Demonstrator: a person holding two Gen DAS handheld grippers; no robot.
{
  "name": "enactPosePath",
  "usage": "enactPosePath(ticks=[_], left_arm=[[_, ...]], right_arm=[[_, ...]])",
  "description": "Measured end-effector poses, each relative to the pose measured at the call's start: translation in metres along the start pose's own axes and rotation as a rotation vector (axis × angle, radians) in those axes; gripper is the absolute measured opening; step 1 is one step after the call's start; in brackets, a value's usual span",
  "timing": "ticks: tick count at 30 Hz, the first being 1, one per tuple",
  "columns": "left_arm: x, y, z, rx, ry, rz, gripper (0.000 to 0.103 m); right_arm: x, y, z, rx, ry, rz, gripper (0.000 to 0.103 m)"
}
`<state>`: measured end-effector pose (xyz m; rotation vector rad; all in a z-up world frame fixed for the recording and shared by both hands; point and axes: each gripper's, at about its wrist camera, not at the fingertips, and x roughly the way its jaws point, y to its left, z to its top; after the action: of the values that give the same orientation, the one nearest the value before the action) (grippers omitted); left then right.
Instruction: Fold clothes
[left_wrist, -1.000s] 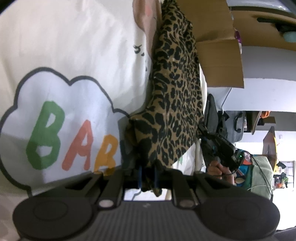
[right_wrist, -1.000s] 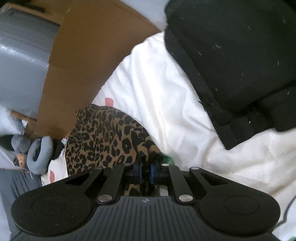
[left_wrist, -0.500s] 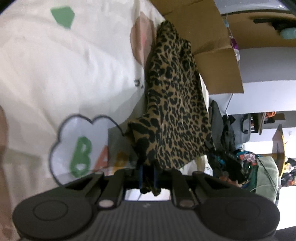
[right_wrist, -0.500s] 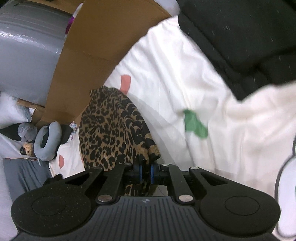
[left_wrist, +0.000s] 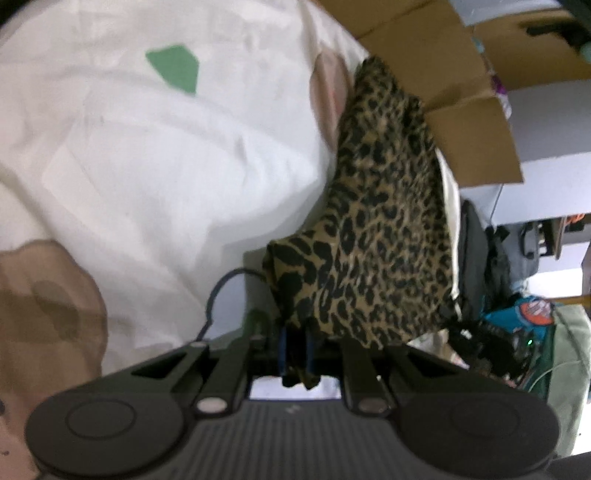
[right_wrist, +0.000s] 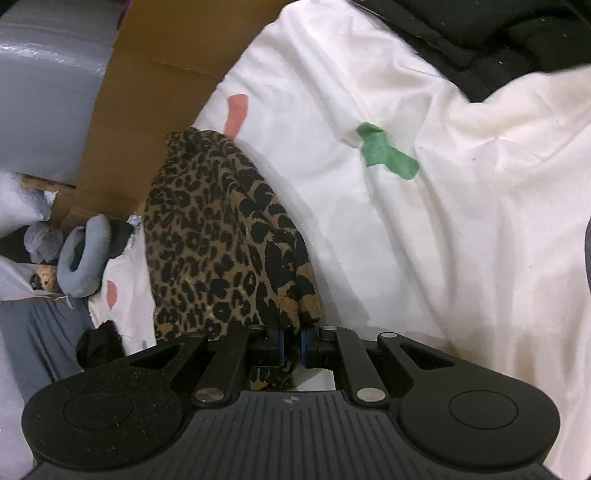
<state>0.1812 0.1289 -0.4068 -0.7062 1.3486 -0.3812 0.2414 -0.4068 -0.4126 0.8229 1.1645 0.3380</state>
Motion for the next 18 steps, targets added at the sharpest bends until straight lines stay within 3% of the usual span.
enactPosePath(ticks=[5,8,13,18], left_arm=[[0.019,0.009,0.0,-0.028,0.004,0.008,0.01],[0.022,0.009,-0.001,-0.031,-0.002,0.006,0.01],[0.024,0.007,0.0,-0.031,-0.005,0.003,0.01],[0.024,0.007,-0.003,-0.036,-0.01,0.002,0.01]], right_arm=[[0.007,-0.004,-0.001,-0.012,0.012,-0.03,0.01],[0.005,-0.003,0.001,-0.047,0.017,-0.039,0.023],[0.001,-0.002,0.006,-0.104,0.024,-0.054,0.033],[-0.003,-0.001,0.01,-0.162,0.032,-0.069,0.037]])
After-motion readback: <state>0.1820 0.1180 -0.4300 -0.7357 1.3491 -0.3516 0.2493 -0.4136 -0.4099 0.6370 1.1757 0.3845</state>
